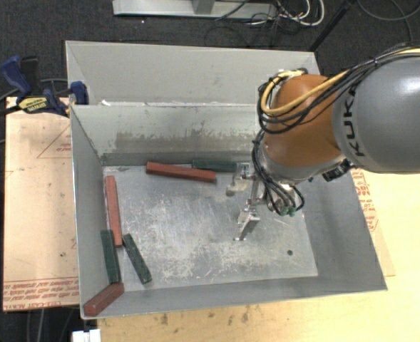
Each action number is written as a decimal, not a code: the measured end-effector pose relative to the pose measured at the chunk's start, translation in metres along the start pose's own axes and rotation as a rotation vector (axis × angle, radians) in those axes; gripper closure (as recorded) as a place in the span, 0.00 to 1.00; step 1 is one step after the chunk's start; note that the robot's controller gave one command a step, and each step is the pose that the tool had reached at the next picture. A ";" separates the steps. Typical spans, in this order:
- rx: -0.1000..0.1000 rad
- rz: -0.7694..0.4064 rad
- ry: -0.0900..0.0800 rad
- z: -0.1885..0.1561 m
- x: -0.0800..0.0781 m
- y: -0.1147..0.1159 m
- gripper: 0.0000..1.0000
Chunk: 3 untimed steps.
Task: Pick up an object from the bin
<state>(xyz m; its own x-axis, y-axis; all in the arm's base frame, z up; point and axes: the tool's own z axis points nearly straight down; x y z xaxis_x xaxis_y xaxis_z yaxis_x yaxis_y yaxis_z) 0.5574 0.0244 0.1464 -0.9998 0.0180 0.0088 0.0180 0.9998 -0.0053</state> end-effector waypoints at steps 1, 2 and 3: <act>-0.008 -0.081 -0.014 0.029 0.000 0.003 0.00; -0.006 -0.123 -0.006 0.008 -0.053 -0.043 0.00; -0.004 -0.229 -0.018 0.048 -0.047 -0.045 0.00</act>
Offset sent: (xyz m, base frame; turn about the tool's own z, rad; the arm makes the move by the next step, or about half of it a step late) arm 0.0777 -0.0625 0.0108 -0.1339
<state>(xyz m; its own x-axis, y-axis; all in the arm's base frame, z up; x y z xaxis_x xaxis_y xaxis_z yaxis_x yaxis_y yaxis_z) 0.6033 -0.0212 0.0987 -0.9778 -0.2093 -0.0082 -0.2093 0.9779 -0.0014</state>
